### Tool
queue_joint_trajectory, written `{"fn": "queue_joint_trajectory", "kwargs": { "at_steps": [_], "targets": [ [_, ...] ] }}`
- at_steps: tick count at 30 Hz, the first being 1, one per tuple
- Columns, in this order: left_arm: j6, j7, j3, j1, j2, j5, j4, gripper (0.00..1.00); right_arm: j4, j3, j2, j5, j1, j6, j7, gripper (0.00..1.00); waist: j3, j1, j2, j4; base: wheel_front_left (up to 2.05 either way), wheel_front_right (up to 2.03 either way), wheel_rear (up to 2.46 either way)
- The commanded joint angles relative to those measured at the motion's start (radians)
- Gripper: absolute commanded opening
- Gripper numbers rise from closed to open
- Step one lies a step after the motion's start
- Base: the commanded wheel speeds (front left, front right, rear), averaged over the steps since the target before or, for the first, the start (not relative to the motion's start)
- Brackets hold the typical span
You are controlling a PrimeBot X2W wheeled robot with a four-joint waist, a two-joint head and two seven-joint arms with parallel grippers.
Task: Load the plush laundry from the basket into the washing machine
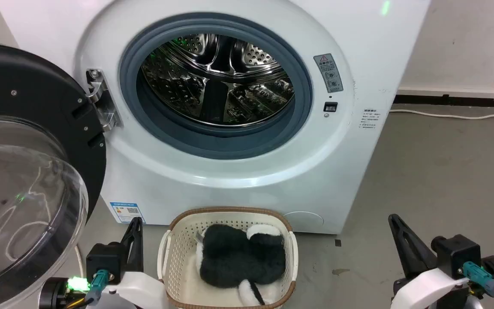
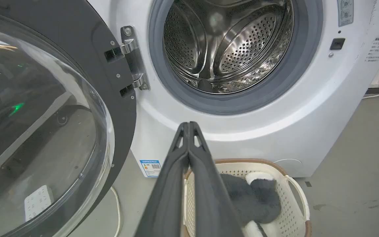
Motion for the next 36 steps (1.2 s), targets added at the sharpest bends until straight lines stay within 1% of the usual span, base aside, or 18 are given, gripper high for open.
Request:
{"fn": "queue_joint_trajectory", "kwargs": {
  "at_steps": [1,36],
  "targets": [
    [0.003,0.000,0.000,-0.015,0.000,0.002,-0.004,0.00,0.002,-0.001,0.000,-0.006,-0.012,-0.001,0.000,0.00,0.000,0.0000,-0.0001,0.000,0.00,0.00,0.00],
    [0.003,0.000,0.000,-0.015,0.000,0.002,-0.004,0.00,0.002,-0.001,0.000,-0.006,-0.012,-0.001,0.000,0.00,0.000,0.0000,-0.0001,0.000,0.00,0.00,0.00]
  ]
}}
